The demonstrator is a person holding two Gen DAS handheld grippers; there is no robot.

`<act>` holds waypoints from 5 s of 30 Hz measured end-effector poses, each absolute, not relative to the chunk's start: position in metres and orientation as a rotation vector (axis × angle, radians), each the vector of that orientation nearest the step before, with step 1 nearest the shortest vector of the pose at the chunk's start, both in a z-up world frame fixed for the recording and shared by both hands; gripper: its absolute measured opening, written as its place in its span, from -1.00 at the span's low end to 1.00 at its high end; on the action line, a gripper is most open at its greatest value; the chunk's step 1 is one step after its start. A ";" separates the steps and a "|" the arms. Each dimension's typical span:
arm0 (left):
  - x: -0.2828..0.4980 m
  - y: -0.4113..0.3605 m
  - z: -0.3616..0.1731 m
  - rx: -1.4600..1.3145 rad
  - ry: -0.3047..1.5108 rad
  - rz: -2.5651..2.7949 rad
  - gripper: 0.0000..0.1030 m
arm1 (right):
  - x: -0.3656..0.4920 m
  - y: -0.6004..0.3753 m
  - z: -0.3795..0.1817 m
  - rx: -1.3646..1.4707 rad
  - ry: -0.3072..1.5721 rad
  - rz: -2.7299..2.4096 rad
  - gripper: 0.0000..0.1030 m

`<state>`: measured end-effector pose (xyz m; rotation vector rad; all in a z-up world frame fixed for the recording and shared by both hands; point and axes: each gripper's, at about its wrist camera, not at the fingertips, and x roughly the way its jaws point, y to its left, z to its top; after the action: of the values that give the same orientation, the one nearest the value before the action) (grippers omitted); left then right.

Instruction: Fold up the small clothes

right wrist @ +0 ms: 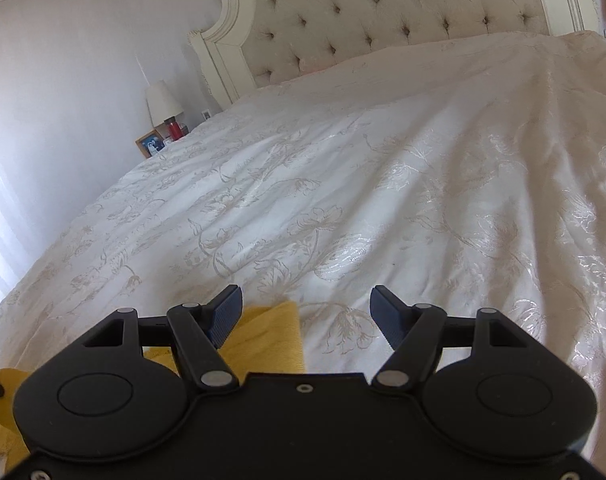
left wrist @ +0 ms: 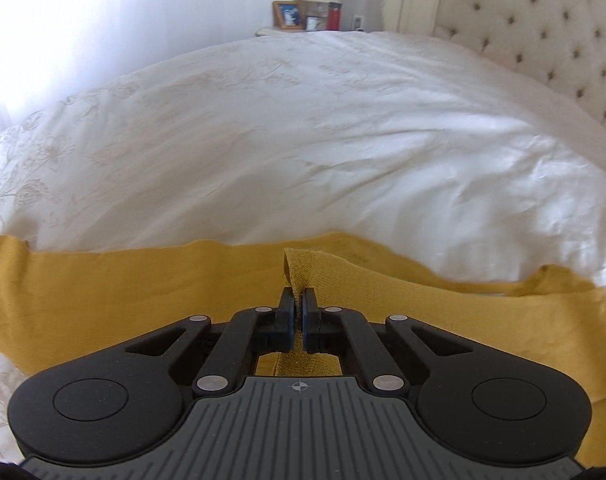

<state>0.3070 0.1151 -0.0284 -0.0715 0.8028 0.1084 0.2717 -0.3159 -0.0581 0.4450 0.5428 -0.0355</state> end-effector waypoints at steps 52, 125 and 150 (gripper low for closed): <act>0.248 0.380 -0.047 -0.142 0.684 0.458 0.54 | 0.276 -0.212 -0.082 0.311 0.588 0.369 0.89; 0.198 0.130 -0.114 -0.091 0.635 -0.082 0.19 | 0.253 -0.038 -0.060 -0.276 0.587 0.476 0.11; 0.194 0.126 -0.116 -0.062 0.610 -0.074 0.23 | 0.238 -0.142 -0.046 0.012 0.626 0.232 0.08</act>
<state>0.1943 0.1256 -0.1156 -0.0624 0.6099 -0.0739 0.2384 -0.1420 -0.0459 0.0117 0.6265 0.2316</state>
